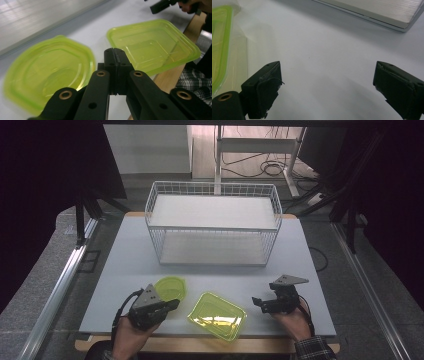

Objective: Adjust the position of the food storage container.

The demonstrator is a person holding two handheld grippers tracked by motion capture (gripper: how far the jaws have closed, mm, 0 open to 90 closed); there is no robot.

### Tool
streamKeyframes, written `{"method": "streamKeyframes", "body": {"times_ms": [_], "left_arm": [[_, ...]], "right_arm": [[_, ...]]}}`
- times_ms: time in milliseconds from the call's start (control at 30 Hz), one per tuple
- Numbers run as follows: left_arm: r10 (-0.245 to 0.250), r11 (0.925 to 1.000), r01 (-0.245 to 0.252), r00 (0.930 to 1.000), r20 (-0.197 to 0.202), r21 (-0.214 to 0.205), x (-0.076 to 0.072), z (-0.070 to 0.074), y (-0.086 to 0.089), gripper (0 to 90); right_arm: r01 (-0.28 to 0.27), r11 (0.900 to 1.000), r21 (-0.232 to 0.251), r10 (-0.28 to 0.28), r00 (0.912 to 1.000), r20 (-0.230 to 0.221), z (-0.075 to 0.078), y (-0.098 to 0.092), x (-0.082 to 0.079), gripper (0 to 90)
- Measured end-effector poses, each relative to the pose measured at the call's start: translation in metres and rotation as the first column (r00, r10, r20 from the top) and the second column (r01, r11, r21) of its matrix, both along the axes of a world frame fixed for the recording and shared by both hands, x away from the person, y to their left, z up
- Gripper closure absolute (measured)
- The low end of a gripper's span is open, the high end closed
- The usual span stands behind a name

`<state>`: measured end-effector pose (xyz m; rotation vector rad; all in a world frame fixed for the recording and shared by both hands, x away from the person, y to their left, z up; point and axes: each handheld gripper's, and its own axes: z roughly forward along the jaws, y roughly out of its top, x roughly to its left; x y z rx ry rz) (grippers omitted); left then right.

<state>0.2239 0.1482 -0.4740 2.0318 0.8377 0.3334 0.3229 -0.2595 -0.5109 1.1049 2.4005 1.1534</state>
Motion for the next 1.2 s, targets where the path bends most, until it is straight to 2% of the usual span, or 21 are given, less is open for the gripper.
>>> {"method": "streamKeyframes", "body": {"times_ms": [133,233,500,633,967,1000,1033,1200], "left_arm": [[-0.003,0.9995,0.003,1.0,-0.009,0.03,0.003,-0.007,-0.01,90.0],[0.003,0.9995,-0.002,0.9998,-0.018,0.031,0.006,-0.01,-0.011,90.0],[0.052,0.9971,-0.048,0.9965,-0.066,0.059,0.019,-0.024,-0.014,90.0],[0.064,0.9975,-0.061,0.9945,-0.084,0.037,0.023,-0.026,-0.01,90.0],[0.109,0.9938,-0.107,0.9889,-0.101,0.03,0.033,-0.03,0.004,90.0],[0.117,0.9932,-0.116,0.9866,-0.114,0.009,0.036,-0.03,0.009,90.0],[0.117,0.9932,-0.116,0.9866,-0.114,0.009,0.036,-0.03,0.009,90.0],[0.161,0.9868,-0.162,0.9803,-0.114,0.002,0.043,-0.031,0.025,90.0]], "right_arm": [[0.003,1.0,-0.009,-0.003,1.0,0.004,-0.001,0.0,0.0,8.6],[0.007,0.9999,-0.009,-0.007,1.0,0.004,-0.001,-0.001,0.0,8.6],[0.005,0.9999,-0.015,-0.005,1.0,-0.005,-0.002,0.0,0.0,9.1],[0.006,0.9998,-0.017,-0.006,0.9999,-0.01,-0.002,0.0,0.0,9.1],[0.006,0.9997,-0.023,-0.007,0.9998,-0.016,-0.003,0.0,0.0,9.4],[0.006,0.9997,-0.024,-0.006,0.9998,-0.018,-0.003,0.0,0.0,9.6],[0.006,0.9997,-0.024,-0.006,0.9998,-0.018,-0.003,0.0,0.0,9.6],[-0.001,0.9996,-0.029,0.001,0.9998,-0.018,-0.004,0.001,0.0,10.2]]}}
